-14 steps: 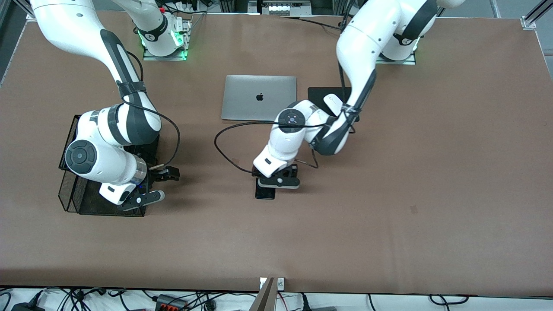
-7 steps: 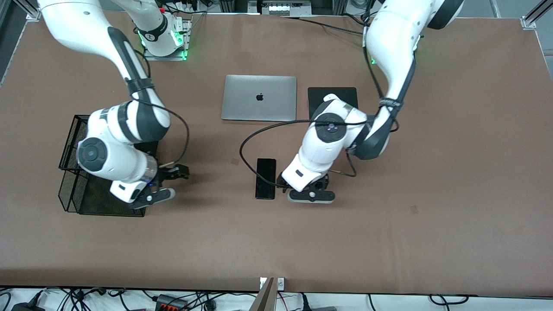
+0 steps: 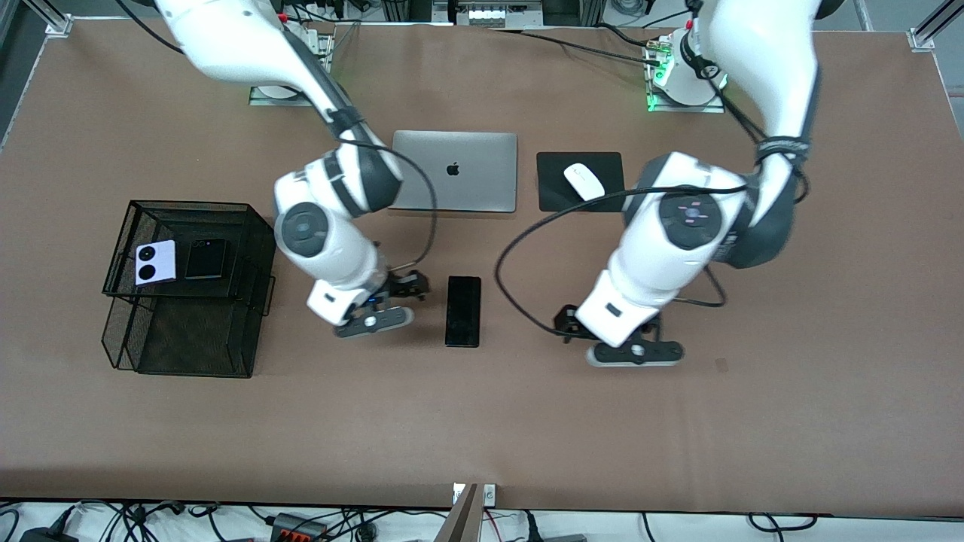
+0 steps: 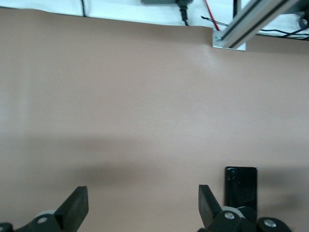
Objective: Place phones with both arms
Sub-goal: 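Grasp the black bar phone with the right gripper while the left gripper withdraws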
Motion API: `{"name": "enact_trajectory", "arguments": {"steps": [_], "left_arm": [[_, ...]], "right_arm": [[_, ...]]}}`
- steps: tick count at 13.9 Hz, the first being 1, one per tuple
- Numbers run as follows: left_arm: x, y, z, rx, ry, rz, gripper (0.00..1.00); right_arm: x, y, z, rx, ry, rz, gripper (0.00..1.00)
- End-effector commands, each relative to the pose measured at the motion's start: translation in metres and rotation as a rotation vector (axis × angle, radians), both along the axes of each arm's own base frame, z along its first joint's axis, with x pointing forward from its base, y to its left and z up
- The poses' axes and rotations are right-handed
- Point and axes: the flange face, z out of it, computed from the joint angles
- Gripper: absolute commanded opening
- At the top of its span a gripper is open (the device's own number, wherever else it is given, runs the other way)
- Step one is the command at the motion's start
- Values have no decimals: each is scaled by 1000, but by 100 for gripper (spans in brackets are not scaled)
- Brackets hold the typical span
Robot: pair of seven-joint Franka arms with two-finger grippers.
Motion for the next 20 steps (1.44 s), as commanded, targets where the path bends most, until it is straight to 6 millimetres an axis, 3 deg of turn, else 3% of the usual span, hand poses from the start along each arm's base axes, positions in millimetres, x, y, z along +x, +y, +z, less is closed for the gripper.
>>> {"name": "enact_trajectory", "arguments": {"steps": [1, 5, 8, 11, 15, 18, 20], "left_arm": [[-14, 32, 24, -14, 44, -15, 100], [-19, 103, 52, 11, 91, -8, 100], [-38, 144, 83, 28, 150, 2, 100], [-48, 184, 102, 38, 193, 10, 100], [-71, 254, 121, 40, 239, 70, 100], [-83, 282, 125, 53, 268, 67, 100], [-92, 290, 127, 56, 279, 47, 100]], "right_arm": [[-4, 38, -15, -56, -32, -65, 100], [-20, 77, -42, -83, -27, -243, 100], [-30, 106, -58, -72, -17, -318, 100], [-34, 113, -77, -59, -13, -336, 100], [-41, 116, -95, -82, -1, -315, 100], [-42, 116, -105, -86, 3, -309, 100], [-43, 116, -110, -92, 8, -304, 100]]}}
